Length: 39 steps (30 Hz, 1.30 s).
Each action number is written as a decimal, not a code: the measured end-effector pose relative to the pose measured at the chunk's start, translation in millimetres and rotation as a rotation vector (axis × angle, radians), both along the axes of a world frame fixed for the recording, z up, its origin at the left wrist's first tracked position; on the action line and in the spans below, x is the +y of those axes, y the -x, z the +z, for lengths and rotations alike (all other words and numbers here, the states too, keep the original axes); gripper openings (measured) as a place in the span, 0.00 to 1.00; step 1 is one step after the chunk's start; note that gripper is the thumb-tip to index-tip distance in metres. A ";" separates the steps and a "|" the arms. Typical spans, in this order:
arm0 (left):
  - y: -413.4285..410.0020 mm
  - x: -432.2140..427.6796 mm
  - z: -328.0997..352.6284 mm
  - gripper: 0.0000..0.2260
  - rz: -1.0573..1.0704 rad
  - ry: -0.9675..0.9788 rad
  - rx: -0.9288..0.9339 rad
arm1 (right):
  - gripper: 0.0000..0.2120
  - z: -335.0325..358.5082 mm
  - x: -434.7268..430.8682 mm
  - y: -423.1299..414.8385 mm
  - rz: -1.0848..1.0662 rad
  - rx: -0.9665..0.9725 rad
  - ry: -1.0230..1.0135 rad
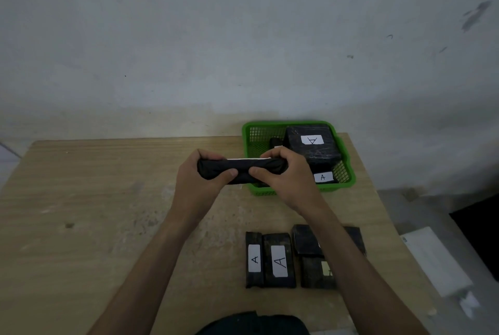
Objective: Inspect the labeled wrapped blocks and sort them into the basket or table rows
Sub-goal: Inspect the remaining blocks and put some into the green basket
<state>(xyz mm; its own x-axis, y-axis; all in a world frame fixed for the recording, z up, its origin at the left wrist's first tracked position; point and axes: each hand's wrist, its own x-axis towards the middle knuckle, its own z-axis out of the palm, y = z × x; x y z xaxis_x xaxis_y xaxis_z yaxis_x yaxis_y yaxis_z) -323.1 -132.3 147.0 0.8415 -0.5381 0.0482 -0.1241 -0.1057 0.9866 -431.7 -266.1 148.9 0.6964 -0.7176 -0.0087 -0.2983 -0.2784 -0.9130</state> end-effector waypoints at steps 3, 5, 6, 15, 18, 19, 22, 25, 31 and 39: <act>-0.7 0.2 0.3 0.12 0.030 -0.023 -0.031 | 0.13 0.3 0.4 -0.8 -0.012 -0.004 0.040; -1.0 -0.4 0.0 0.11 0.039 -0.041 -0.057 | 0.13 -0.6 1.2 -1.5 -0.023 0.004 0.060; -1.0 -0.3 -0.7 0.11 0.030 -0.045 -0.064 | 0.13 -0.5 1.2 -1.4 -0.021 0.010 0.065; -0.5 -0.7 -5.8 0.08 0.038 0.034 0.043 | 0.12 5.4 0.0 1.4 0.021 -0.048 0.133; 2.5 -2.0 -11.3 0.09 0.050 0.053 0.064 | 0.13 2.6 0.6 2.0 0.021 -0.017 0.131; 2.0 -1.5 -13.4 0.08 0.036 0.044 0.071 | 0.13 1.0 0.6 2.5 0.032 -0.012 0.119; -3.4 -0.2 -20.1 0.06 -0.038 -0.021 0.083 | 0.18 -2.5 -0.7 7.8 0.020 -0.058 0.030; -6.5 2.1 -24.9 0.08 -0.118 -0.075 0.098 | 0.19 4.0 -2.5 13.0 0.027 -0.112 -0.047; -3.5 4.3 -14.9 0.19 -0.361 -0.139 -0.144 | 0.26 11.2 -1.1 15.3 0.164 -0.163 0.055; 0.1 -0.3 -3.3 0.23 -0.530 -0.146 -0.277 | 0.24 21.4 6.2 20.2 0.283 -0.156 0.172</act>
